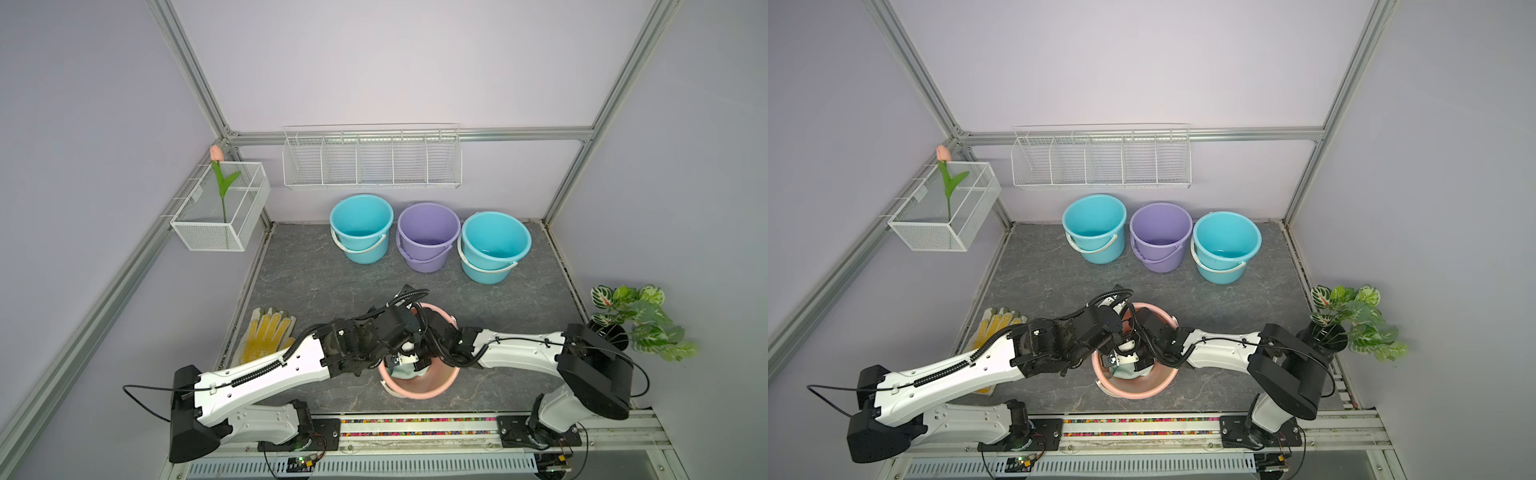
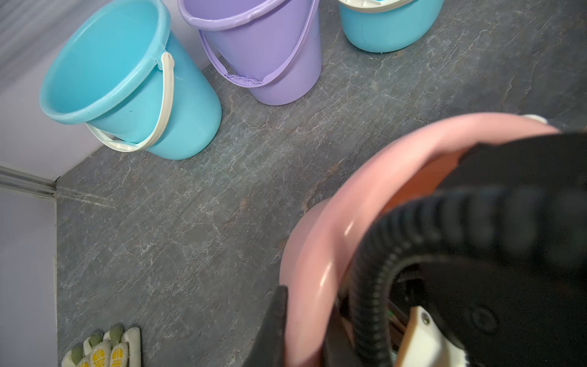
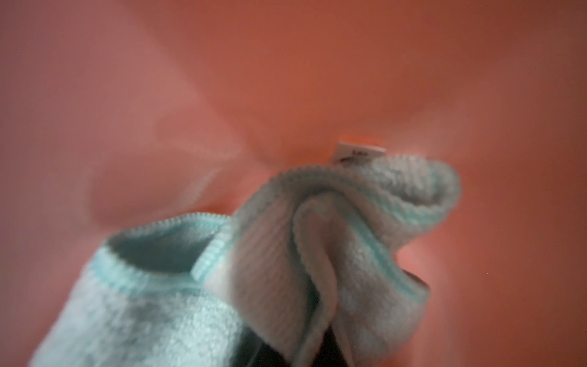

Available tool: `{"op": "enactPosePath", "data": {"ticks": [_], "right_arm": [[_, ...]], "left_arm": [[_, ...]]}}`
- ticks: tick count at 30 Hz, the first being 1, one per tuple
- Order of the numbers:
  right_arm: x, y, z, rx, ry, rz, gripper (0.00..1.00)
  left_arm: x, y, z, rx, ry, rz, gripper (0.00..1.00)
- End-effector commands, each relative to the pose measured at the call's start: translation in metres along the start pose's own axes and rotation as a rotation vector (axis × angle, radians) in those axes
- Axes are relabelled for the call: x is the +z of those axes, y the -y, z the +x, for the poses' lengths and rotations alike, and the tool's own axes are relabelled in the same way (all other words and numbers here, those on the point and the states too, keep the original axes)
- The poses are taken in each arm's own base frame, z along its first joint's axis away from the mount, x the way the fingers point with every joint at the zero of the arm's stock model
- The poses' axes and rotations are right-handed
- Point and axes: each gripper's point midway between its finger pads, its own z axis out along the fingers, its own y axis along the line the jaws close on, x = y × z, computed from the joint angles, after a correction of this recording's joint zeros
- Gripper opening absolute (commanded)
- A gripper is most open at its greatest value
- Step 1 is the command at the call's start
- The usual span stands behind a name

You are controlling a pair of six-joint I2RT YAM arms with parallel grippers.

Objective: Wipe the inside of the bucket with a cloth
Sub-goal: Wipe the dirt from the inside of the bucket.

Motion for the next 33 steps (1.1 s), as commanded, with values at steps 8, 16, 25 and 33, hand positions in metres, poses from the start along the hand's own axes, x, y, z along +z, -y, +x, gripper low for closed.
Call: {"op": "enactPosePath", "data": {"ticks": [8, 16, 25, 33], "right_arm": [[0.000, 0.075, -0.037, -0.091, 0.034, 0.459, 0.07], [-0.003, 0.090, -0.021, -0.269, -0.184, 0.577, 0.07], [-0.012, 0.073, 0.016, -0.482, -0.464, 0.439, 0.07], [-0.045, 0.035, 0.051, -0.439, -0.594, 0.211, 0.07]], "left_arm": [[0.000, 0.025, -0.028, -0.097, 0.105, 0.085, 0.00], [-0.003, 0.020, -0.025, -0.106, 0.114, 0.071, 0.00], [-0.006, 0.013, -0.022, -0.118, 0.133, 0.051, 0.00], [-0.016, 0.001, -0.023, -0.184, 0.239, 0.058, 0.00]]}}
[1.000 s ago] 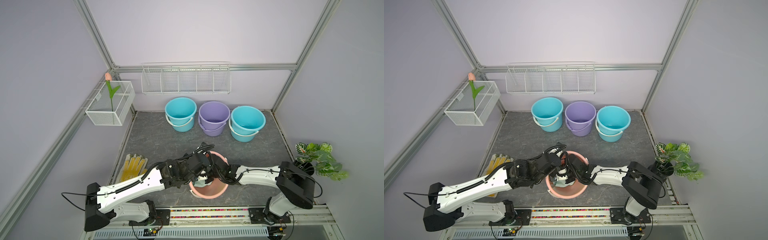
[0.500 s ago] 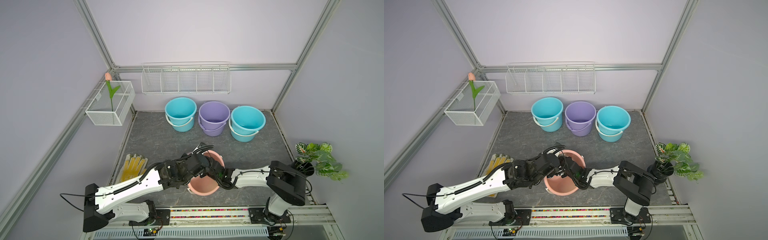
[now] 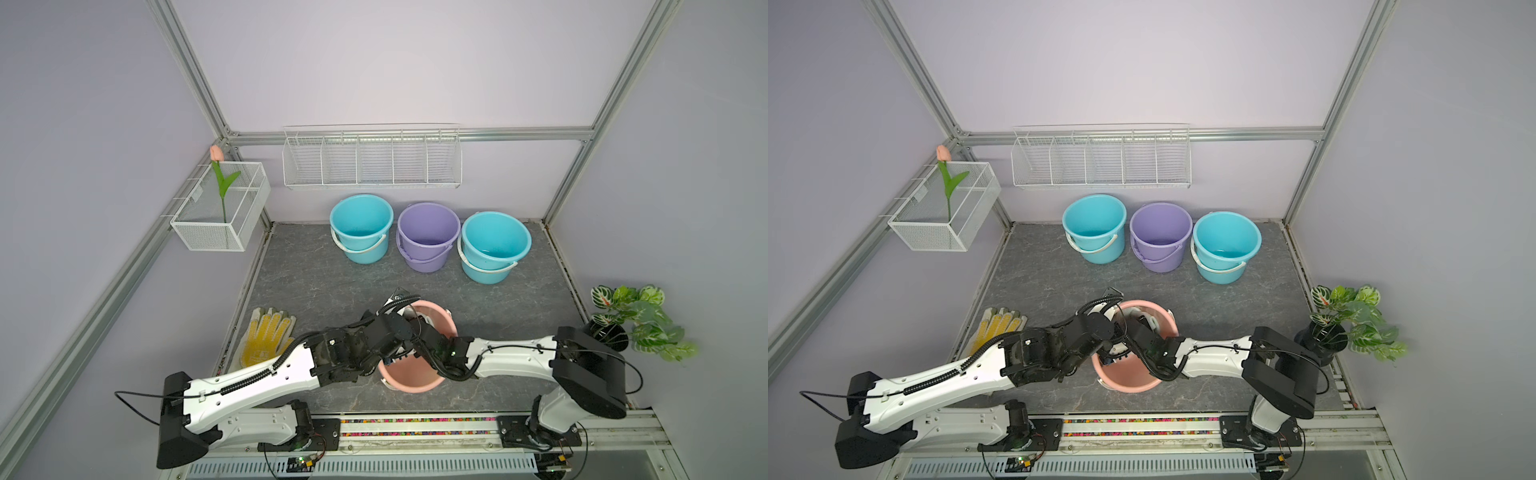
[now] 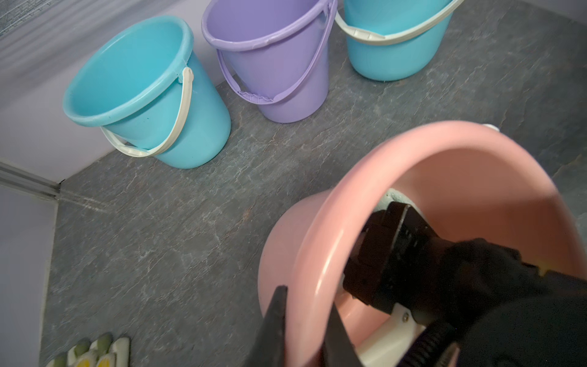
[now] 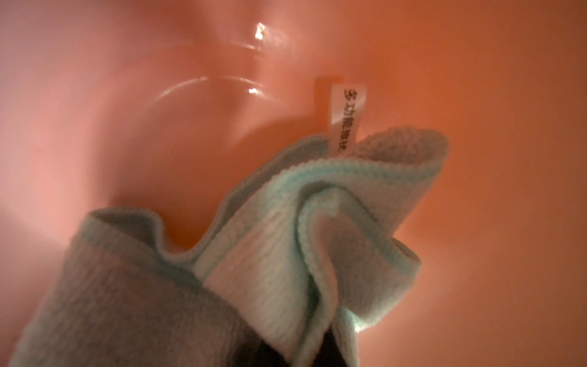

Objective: Wipe the inside of the bucket with a cloth
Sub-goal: Wipe the dirt from the inside of the bucket.

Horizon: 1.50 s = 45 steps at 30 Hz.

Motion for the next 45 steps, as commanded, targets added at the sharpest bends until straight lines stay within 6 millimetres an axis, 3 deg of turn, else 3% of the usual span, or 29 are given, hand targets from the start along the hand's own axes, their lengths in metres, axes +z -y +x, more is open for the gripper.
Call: {"op": "enactPosePath", "data": {"ticks": [1, 7, 11, 14, 19, 26, 36, 41, 45], "right_arm": [[-0.024, -0.020, 0.007, -0.026, -0.001, -0.135, 0.07], [-0.068, -0.060, 0.005, 0.042, 0.109, -0.412, 0.07], [-0.096, -0.063, -0.015, 0.146, 0.261, -0.547, 0.07], [-0.100, -0.060, -0.028, 0.197, 0.343, -0.555, 0.07], [-0.079, -0.047, -0.042, 0.245, 0.395, -0.431, 0.07], [-0.036, 0.010, -0.049, 0.319, 0.381, -0.066, 0.07], [-0.005, 0.075, -0.030, 0.354, 0.228, 0.353, 0.07], [0.002, 0.078, -0.015, 0.321, 0.115, 0.403, 0.07], [0.007, 0.066, 0.004, 0.240, -0.017, 0.371, 0.07]], "left_arm": [[-0.009, 0.007, -0.025, -0.131, 0.142, 0.065, 0.00], [-0.014, 0.005, -0.025, -0.183, 0.254, 0.105, 0.00], [-0.011, 0.014, -0.022, -0.199, 0.290, 0.151, 0.00], [-0.010, 0.019, -0.021, -0.201, 0.295, 0.178, 0.00], [-0.008, 0.027, -0.020, -0.195, 0.288, 0.217, 0.00], [-0.008, 0.039, -0.018, -0.187, 0.283, 0.277, 0.00], [-0.008, 0.037, -0.015, -0.184, 0.272, 0.273, 0.00], [-0.009, 0.032, -0.014, -0.186, 0.270, 0.253, 0.00], [-0.008, 0.025, -0.010, -0.193, 0.260, 0.217, 0.00]]}}
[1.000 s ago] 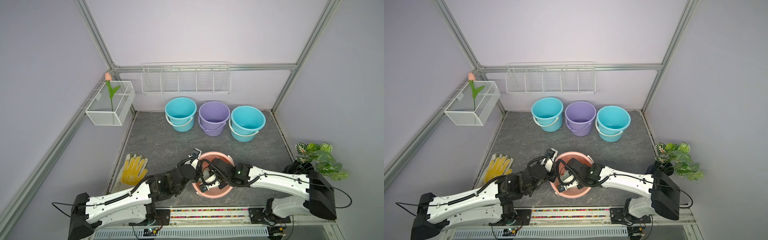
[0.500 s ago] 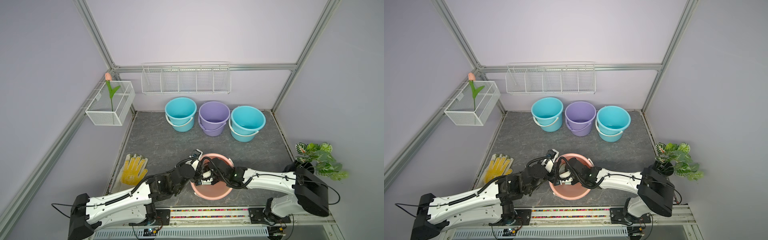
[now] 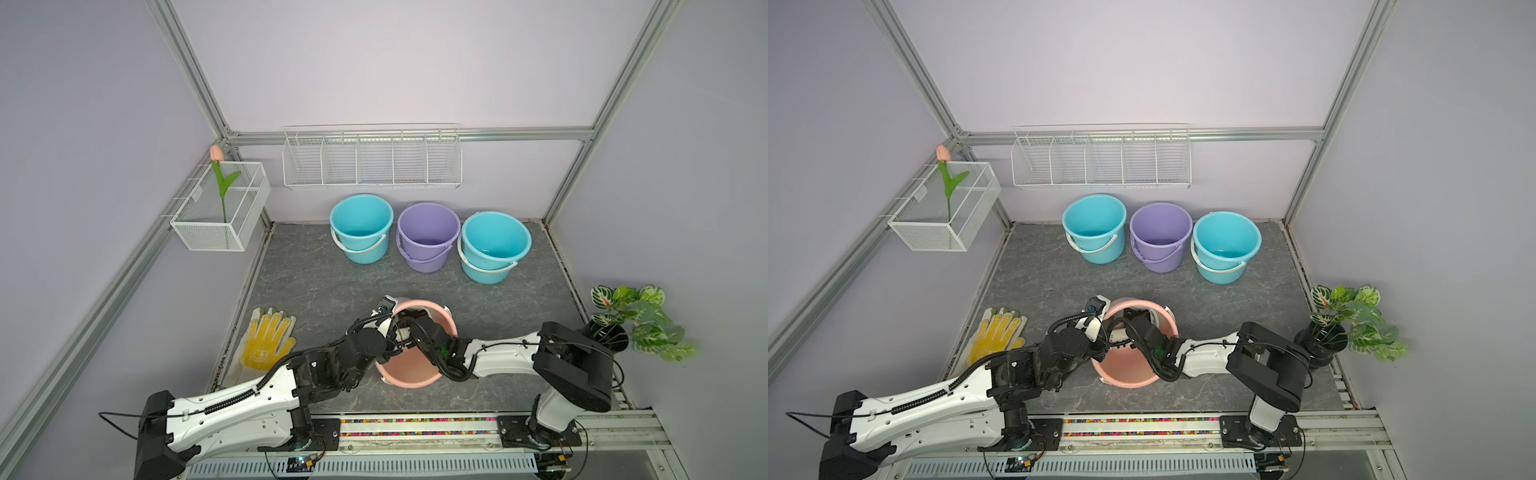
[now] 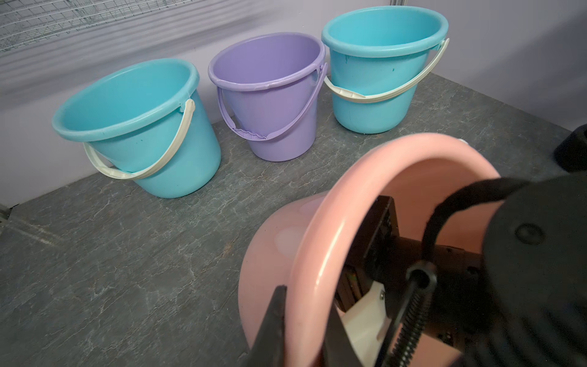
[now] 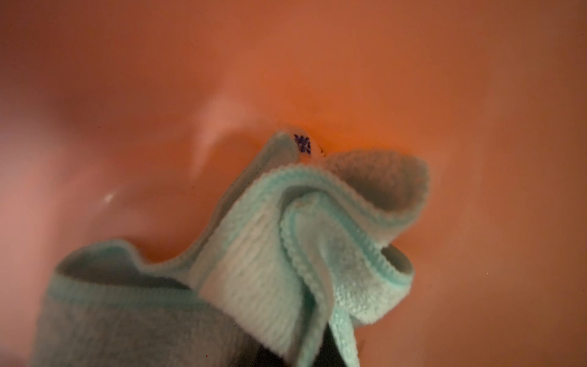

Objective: Wipe the inside of the bucket with a cloth
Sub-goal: Wipe the dirt from the inside of the bucket.

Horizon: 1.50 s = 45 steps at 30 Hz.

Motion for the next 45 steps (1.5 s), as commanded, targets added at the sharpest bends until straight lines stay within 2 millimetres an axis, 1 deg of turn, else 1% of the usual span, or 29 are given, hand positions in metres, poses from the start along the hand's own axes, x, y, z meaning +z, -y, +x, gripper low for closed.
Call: {"op": "enactPosePath", "data": {"ticks": [1, 6, 10, 12, 13, 15, 18, 20, 21, 23, 26, 30, 33, 35, 39, 42, 45], "right_arm": [[-0.004, 0.026, -0.003, -0.043, -0.057, 0.109, 0.07], [-0.012, 0.001, 0.027, -0.167, -0.195, -0.024, 0.07], [-0.030, -0.020, 0.045, -0.173, -0.252, -0.175, 0.07], [-0.043, -0.031, 0.048, -0.147, -0.246, -0.259, 0.07], [-0.050, -0.033, 0.048, -0.129, -0.234, -0.286, 0.07], [-0.066, -0.035, 0.041, -0.064, -0.173, -0.348, 0.07], [-0.089, -0.017, 0.020, 0.075, -0.032, -0.374, 0.07], [-0.104, -0.002, 0.007, 0.142, 0.065, -0.362, 0.07], [-0.110, 0.005, 0.004, 0.162, 0.101, -0.346, 0.07], [-0.117, 0.016, 0.002, 0.168, 0.138, -0.312, 0.07], [-0.122, 0.030, 0.006, 0.117, 0.143, -0.263, 0.07], [-0.125, 0.056, 0.009, 0.012, 0.135, -0.156, 0.07], [-0.125, 0.075, 0.012, -0.081, 0.128, -0.060, 0.07], [-0.125, 0.084, 0.014, -0.173, 0.115, -0.002, 0.07], [-0.118, 0.092, 0.021, -0.373, 0.091, 0.078, 0.07], [-0.113, 0.094, 0.027, -0.438, 0.090, 0.065, 0.07], [-0.104, 0.090, 0.034, -0.471, 0.089, 0.028, 0.07]], "left_arm": [[-0.002, 0.027, -0.014, -0.125, 0.042, 0.131, 0.00], [0.001, 0.016, -0.009, -0.136, 0.023, 0.059, 0.00], [0.001, 0.006, -0.012, -0.166, 0.019, -0.008, 0.00], [0.002, 0.005, -0.014, -0.164, 0.011, -0.014, 0.00], [0.004, 0.006, -0.015, -0.166, 0.000, -0.012, 0.00], [0.008, 0.005, -0.016, -0.178, -0.036, -0.011, 0.00], [0.016, 0.007, -0.015, -0.208, -0.091, 0.024, 0.00], [0.022, 0.010, -0.015, -0.233, -0.119, 0.055, 0.00], [0.024, 0.012, -0.016, -0.242, -0.129, 0.070, 0.00], [0.027, 0.015, -0.016, -0.254, -0.163, 0.097, 0.00], [0.032, 0.023, -0.017, -0.249, -0.228, 0.132, 0.00], [0.035, 0.032, -0.017, -0.246, -0.289, 0.166, 0.00], [0.038, 0.034, -0.013, -0.256, -0.327, 0.175, 0.00], [0.040, 0.035, -0.011, -0.257, -0.341, 0.181, 0.00], [0.042, 0.039, -0.006, -0.259, -0.368, 0.214, 0.00], [0.040, 0.044, -0.006, -0.255, -0.372, 0.248, 0.00], [0.036, 0.049, -0.008, -0.250, -0.365, 0.286, 0.00]]}}
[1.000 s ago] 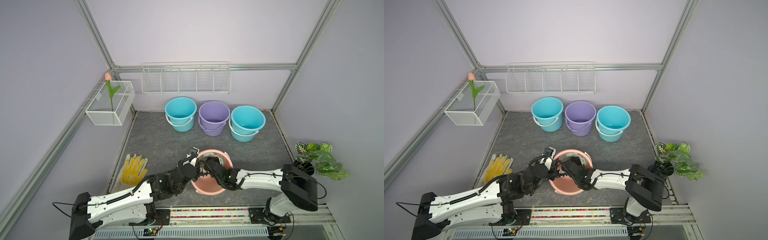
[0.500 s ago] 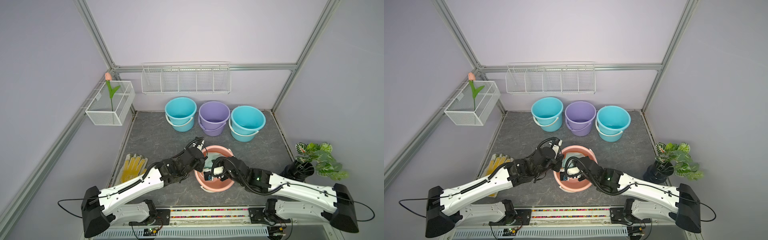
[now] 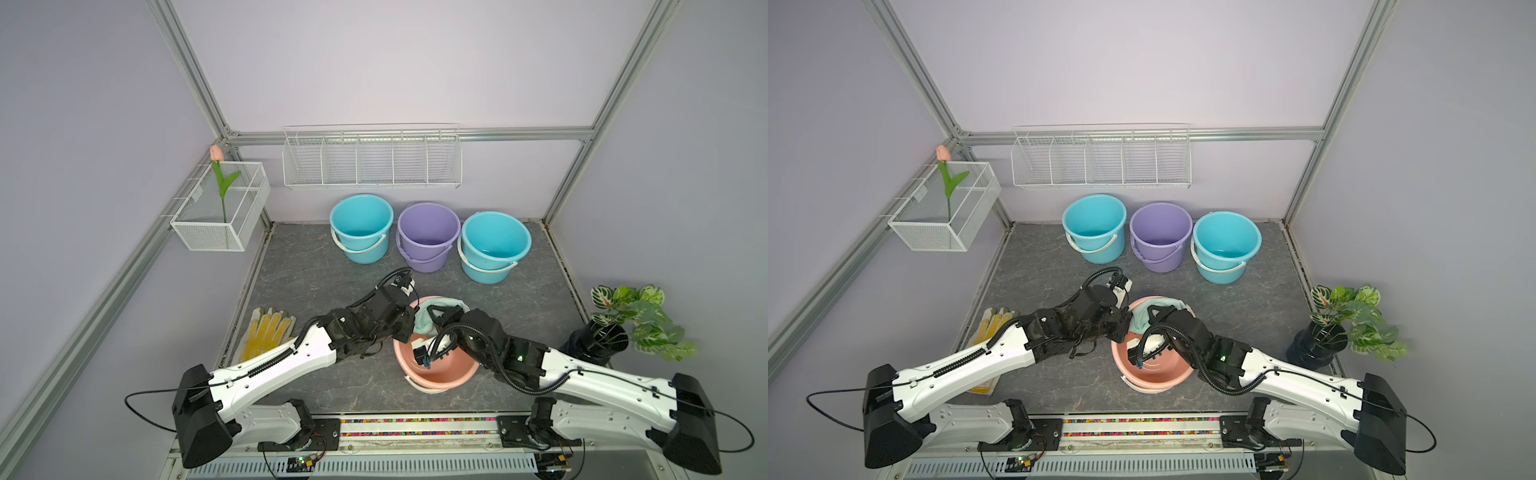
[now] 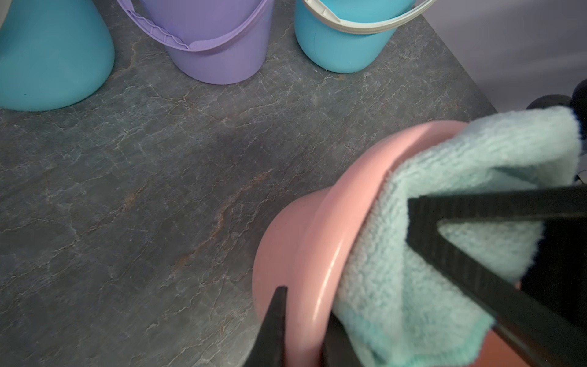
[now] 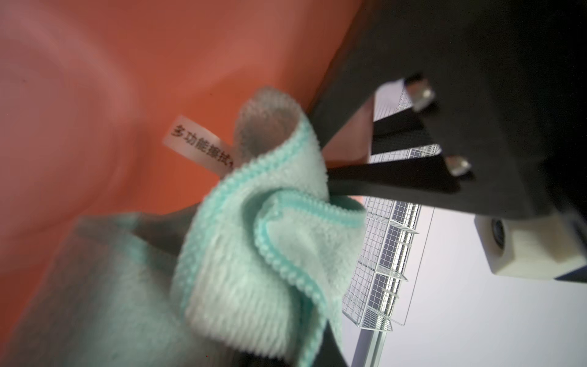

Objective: Wipe the inside of the bucket with a cloth
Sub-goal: Wipe the dirt from the inside of the bucket.

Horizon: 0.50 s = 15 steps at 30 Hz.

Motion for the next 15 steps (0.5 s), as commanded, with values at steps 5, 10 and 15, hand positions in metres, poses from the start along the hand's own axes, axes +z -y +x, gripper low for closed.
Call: {"op": "enactPosePath", "data": {"ticks": [5, 10, 15], "right_arm": [[0.022, -0.005, 0.003, -0.113, 0.033, -0.036, 0.07], [0.044, -0.024, -0.006, -0.126, 0.053, -0.085, 0.07], [0.065, -0.046, -0.015, -0.109, 0.086, -0.155, 0.07]], "left_arm": [[-0.011, 0.024, -0.002, 0.031, -0.003, 0.136, 0.00], [-0.012, 0.030, -0.002, 0.047, -0.007, 0.166, 0.00], [-0.011, 0.035, -0.002, 0.060, -0.012, 0.191, 0.00]]}}
